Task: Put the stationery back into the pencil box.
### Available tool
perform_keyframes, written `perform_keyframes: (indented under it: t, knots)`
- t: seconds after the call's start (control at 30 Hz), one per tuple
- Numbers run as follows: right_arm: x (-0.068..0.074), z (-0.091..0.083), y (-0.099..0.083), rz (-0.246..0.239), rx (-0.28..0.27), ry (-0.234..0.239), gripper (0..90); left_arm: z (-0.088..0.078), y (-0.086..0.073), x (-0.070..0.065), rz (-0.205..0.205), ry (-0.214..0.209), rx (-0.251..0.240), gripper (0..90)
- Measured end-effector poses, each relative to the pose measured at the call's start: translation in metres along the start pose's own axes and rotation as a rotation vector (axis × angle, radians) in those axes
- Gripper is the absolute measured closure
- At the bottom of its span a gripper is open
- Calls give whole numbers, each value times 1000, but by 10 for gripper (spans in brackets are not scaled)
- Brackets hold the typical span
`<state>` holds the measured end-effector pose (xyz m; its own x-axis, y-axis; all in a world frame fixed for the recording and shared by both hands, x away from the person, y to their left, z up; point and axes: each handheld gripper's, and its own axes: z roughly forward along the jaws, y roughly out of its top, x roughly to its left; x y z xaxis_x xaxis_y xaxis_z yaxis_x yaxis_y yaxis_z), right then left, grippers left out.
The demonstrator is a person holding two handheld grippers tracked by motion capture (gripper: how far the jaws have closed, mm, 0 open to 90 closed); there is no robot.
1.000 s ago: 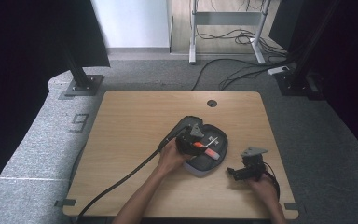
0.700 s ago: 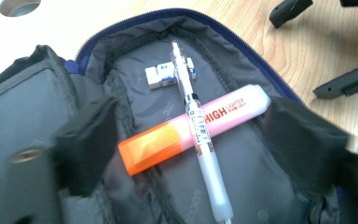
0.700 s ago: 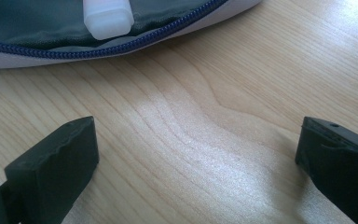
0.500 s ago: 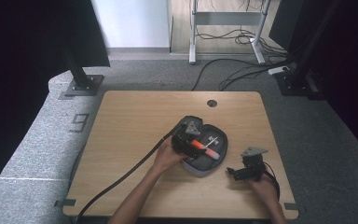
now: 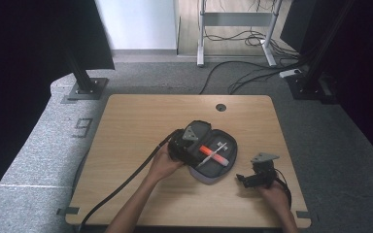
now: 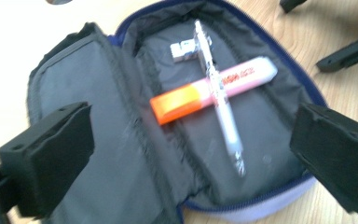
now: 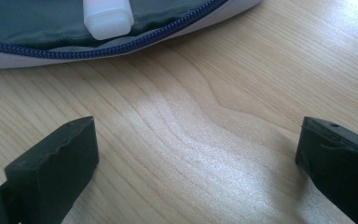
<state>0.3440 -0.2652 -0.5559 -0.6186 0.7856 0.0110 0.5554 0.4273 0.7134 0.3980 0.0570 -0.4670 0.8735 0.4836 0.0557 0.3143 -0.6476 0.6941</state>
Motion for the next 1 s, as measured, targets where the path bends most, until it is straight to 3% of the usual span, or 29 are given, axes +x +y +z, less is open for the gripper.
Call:
perform_keyframes:
  t: [0.2,0.4,0.57,1.0]
  knots:
    - [0,0,0,-1,0,0,0,-17,-12,1,-18,-11,-35,0]
    - [0,0,0,-1,0,0,0,-36,-25,4,-29,6,-60,0]
    - [0,0,0,-2,0,1,0,-49,-39,9,-32,22,-65,0]
    - [0,0,0,-2,0,1,0,-72,-80,22,-89,60,-78,0]
